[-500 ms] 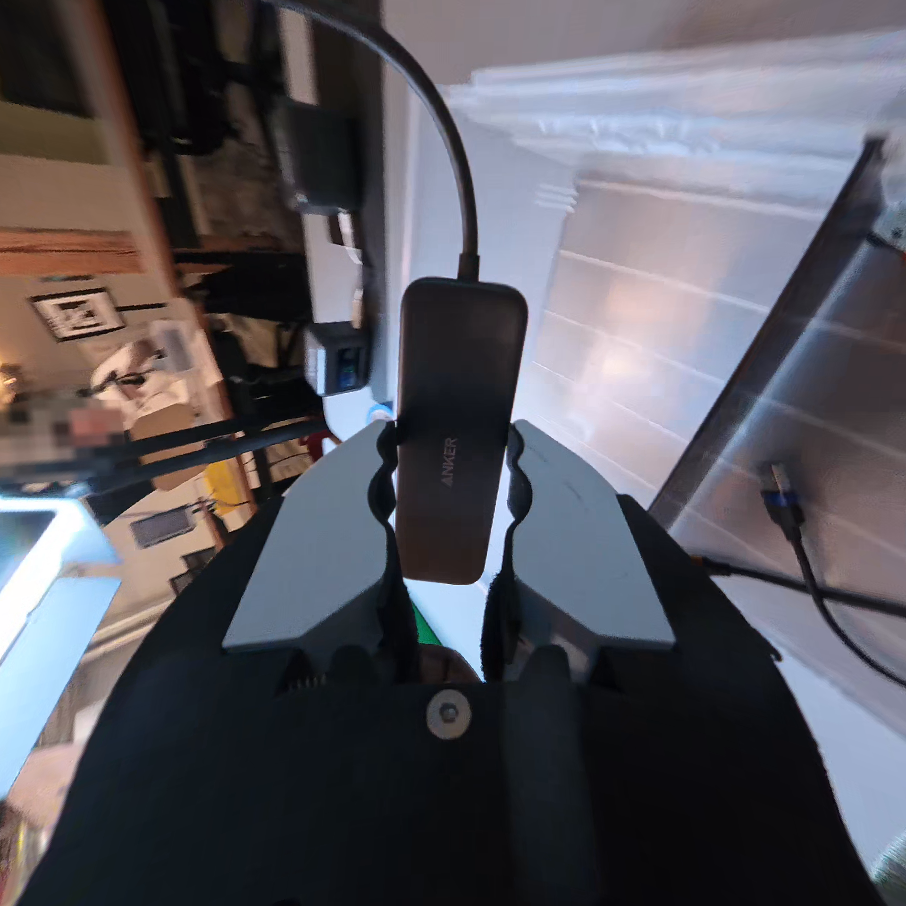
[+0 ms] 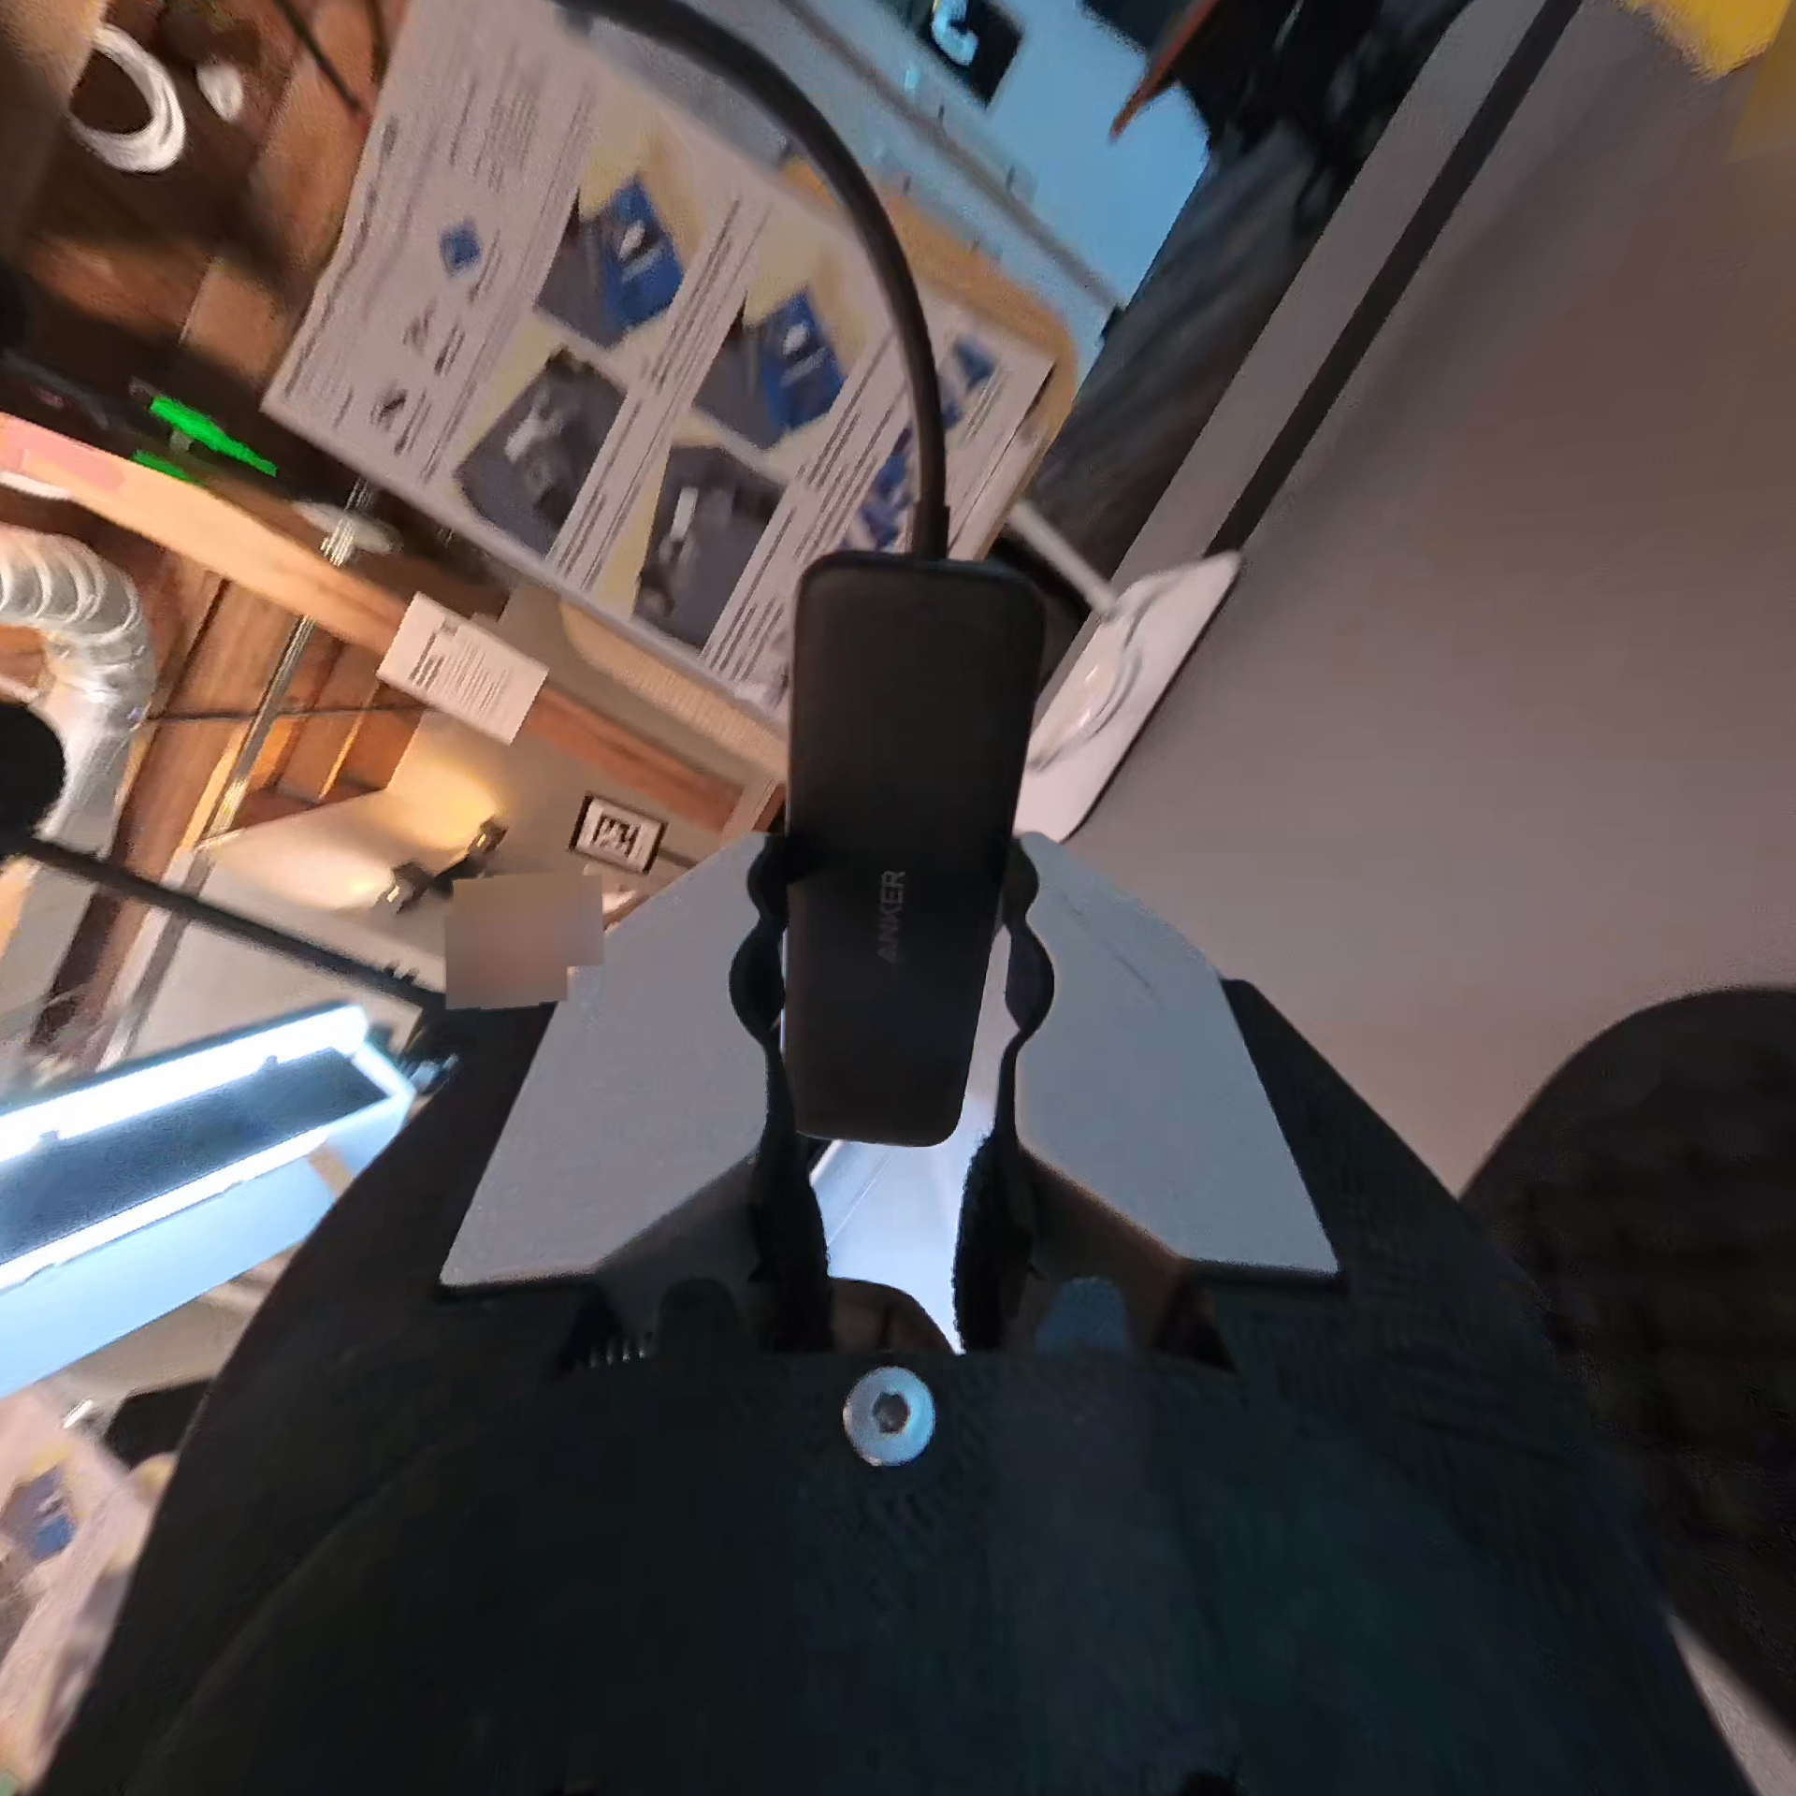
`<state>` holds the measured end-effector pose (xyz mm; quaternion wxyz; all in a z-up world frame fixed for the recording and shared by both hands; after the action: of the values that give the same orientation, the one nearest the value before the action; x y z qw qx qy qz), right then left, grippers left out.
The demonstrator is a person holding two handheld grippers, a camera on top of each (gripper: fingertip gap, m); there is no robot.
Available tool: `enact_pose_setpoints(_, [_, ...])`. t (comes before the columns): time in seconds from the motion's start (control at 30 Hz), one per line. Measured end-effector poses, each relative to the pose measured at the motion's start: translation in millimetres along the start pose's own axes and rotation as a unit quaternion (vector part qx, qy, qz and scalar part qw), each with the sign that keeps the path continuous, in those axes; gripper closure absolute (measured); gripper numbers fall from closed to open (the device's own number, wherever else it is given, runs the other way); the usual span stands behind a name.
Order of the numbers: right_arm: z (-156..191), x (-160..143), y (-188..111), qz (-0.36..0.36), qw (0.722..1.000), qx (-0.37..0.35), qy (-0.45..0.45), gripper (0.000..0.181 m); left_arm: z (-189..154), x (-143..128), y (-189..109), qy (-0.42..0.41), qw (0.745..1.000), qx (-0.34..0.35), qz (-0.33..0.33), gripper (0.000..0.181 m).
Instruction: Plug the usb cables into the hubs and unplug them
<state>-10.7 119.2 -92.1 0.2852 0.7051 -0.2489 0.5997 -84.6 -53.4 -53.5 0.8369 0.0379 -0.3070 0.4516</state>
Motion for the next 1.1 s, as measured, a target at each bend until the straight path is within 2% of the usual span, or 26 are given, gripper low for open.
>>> enact_pose_setpoints(0.1, [6.2, 21.6, 16.6, -0.026, 1.000, -0.010, 0.014, 0.124, -34.5, 35.7, 9.0, -0.005, 0.998, -0.024, -0.053, 0.138])
enact_pose_setpoints(0.2, [9.7, 22.7, 32.5, -0.021, 1.000, -0.013, 0.008, 0.123, -66.8, 59.2, 16.9, -0.009, 0.995, -0.054, -0.085, 0.138])
enact_pose_setpoints(0.23, [12.6, 18.8, 35.6, -0.011, 1.000, -0.005, -0.002, 0.133, -74.8, 64.1, 18.7, -0.009, 0.994, -0.057, -0.093, 0.138])
enact_pose_setpoints(0.27, [15.4, 14.7, 36.2, -0.002, 1.000, 0.003, -0.016, 0.158, -81.6, 67.7, 20.6, -0.014, 0.993, -0.060, -0.100, 0.138])
enact_pose_setpoints(0.33, [14.3, 8.4, 33.2, 0.003, 0.999, -0.007, -0.045, 0.164, -92.1, 69.8, 23.4, -0.029, 0.992, -0.064, -0.107, 0.138])
enact_pose_setpoints(0.4, [10.1, 0.2, 27.9, 0.029, 0.999, -0.007, -0.037, 0.169, -101.8, 67.1, 24.4, -0.034, 0.989, -0.095, -0.113, 0.140])
enact_pose_setpoints(0.43, [7.2, -2.6, 24.7, 0.036, 0.999, -0.001, -0.022, 0.169, -103.0, 67.2, 23.8, -0.056, 0.984, -0.113, -0.130, 0.148])
enact_pose_setpoints(0.5, [1.6, -4.7, 18.0, 0.037, 0.999, 0.015, 0.018, 0.169, -97.3, 69.7, 18.2, -0.136, 0.961, -0.146, -0.191, 0.148])
enact_pose_setpoints(0.57, [-2.0, -3.7, 12.0, 0.028, 0.998, 0.028, 0.040, 0.169, -97.6, 69.2, 13.5, -0.215, 0.922, -0.214, -0.242, 0.144])
enact_pose_setpoints(0.63, [4.0, -1.2, 6.6, 0.014, 0.996, 0.070, 0.046, 0.168, -106.1, 64.9, 15.2, -0.270, 0.885, -0.287, -0.247, 0.135])
enact_pose_setpoints(0.73, [15.7, 5.0, 0.3, -0.017, 0.990, 0.125, 0.063, 0.168, -117.9, 65.6, 19.7, -0.273, 0.872, -0.316, -0.257, 0.135])
enact_pose_setpoints(0.8, [14.8, 6.2, -1.8, -0.028, 0.989, 0.129, 0.071, 0.168, -126.7, 73.3, 16.5, -0.266, 0.855, -0.349, -0.278, 0.156])
enact_pose_setpoints(0.9, [11.6, 8.9, -6.0, -0.047, 0.985, 0.137, 0.094, 0.165, -127.5, 79.3, 14.4, -0.248, 0.856, -0.345, -0.296, 0.159])
enact_pose_setpoints(0.97, [5.3, 10.0, -3.9, -0.063, 0.986, 0.109, 0.110, 0.158, -123.9, 81.3, 14.6, -0.241, 0.864, -0.321, -0.304, 0.164])
enact_pose_setpoints(1.0, [1.8, 10.0, -2.6, -0.070, 0.986, 0.091, 0.118, 0.152, -121.3, 81.7, 15.1, -0.233, 0.872, -0.301, -0.309, 0.167])
enact_pose_setpoints(1.1, [-8.6, 3.1, 1.1, -0.070, 0.987, 0.035, 0.138, 0.152, -107.7, 76.5, 19.7, -0.207, 0.910, -0.197, -0.299, 0.169])
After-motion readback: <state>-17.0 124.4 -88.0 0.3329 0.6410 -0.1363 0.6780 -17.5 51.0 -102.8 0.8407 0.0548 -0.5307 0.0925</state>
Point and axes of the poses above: each gripper's, where its closed fingertips meet, y out along the fingers, x out of its top, z = x × y across the jaws, the point moved 3 cm from there along -y, back along the fingers, and after that the axes turned 14 degrees about -x, right-handed, at the moved point
